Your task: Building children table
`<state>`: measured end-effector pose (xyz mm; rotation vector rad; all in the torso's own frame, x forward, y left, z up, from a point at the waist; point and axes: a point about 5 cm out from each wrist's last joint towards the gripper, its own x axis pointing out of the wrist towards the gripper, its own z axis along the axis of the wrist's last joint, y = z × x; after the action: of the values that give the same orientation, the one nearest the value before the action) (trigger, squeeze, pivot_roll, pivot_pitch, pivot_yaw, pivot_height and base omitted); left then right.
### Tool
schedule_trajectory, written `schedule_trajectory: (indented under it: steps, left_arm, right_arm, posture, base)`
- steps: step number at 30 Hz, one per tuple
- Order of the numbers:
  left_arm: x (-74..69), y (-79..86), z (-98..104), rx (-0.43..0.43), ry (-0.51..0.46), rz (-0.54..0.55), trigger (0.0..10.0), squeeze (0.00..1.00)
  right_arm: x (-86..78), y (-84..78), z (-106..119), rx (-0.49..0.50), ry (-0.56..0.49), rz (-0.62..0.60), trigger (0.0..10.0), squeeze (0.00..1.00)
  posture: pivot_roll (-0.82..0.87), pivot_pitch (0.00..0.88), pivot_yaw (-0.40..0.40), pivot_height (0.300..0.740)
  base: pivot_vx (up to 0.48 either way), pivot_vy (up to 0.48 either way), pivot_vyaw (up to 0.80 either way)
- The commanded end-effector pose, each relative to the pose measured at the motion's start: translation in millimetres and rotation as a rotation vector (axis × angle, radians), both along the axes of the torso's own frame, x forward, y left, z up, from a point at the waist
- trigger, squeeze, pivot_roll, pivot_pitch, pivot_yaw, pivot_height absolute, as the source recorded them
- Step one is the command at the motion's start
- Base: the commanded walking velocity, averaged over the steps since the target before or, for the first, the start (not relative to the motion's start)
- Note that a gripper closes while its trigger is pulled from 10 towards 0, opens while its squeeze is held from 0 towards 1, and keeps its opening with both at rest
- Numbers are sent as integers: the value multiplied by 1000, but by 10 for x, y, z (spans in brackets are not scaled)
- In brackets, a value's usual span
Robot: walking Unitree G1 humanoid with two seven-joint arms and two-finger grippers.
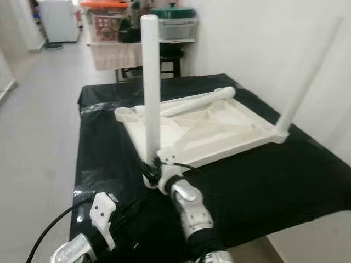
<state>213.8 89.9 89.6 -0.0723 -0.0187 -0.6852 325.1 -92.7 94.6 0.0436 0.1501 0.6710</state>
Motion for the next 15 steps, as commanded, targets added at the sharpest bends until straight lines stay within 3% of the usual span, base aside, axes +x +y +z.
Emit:
schedule_trajectory:
  steps: [1,4,5,6,8,13,15]
  left_arm:
    - [-1,-12,-37,6,23,-8,10000,0]
    - [7,-15,-37,7,24,-9,10000,0]
    - [18,-17,-38,9,24,-10,10000,0]
    - [18,-17,-38,9,24,-10,10000,0]
    - [31,-18,-43,12,25,-10,10000,0]
    - [34,-13,-50,16,25,-9,10000,0]
    - [34,-9,-57,18,27,-9,10000,0]
  right_arm:
    - [26,17,76,18,-18,24,10000,1000]
    - [59,-32,145,12,-33,61,10000,1000]
    - [149,-130,254,-22,-65,163,10000,0]
    - [149,-130,254,-22,-65,163,10000,0]
    - [308,-287,447,-83,-91,296,10000,0]
    - [430,-329,624,-95,-98,352,10000,0]
    - [488,-332,736,-71,-93,375,2667,0]
  posture:
    - [38,0,-41,740]
    - [38,0,-40,740]
    - [40,0,-40,740]
    - [40,0,-40,740]
    - [52,0,-43,740]
    - [62,0,-50,740]
    - [66,0,-50,740]
  base:
    - [0,0,0]
    - [0,0,0]
    - [0,0,0]
    - [0,0,0]
    - [0,0,0]
    - [0,0,0]
    - [0,0,0]
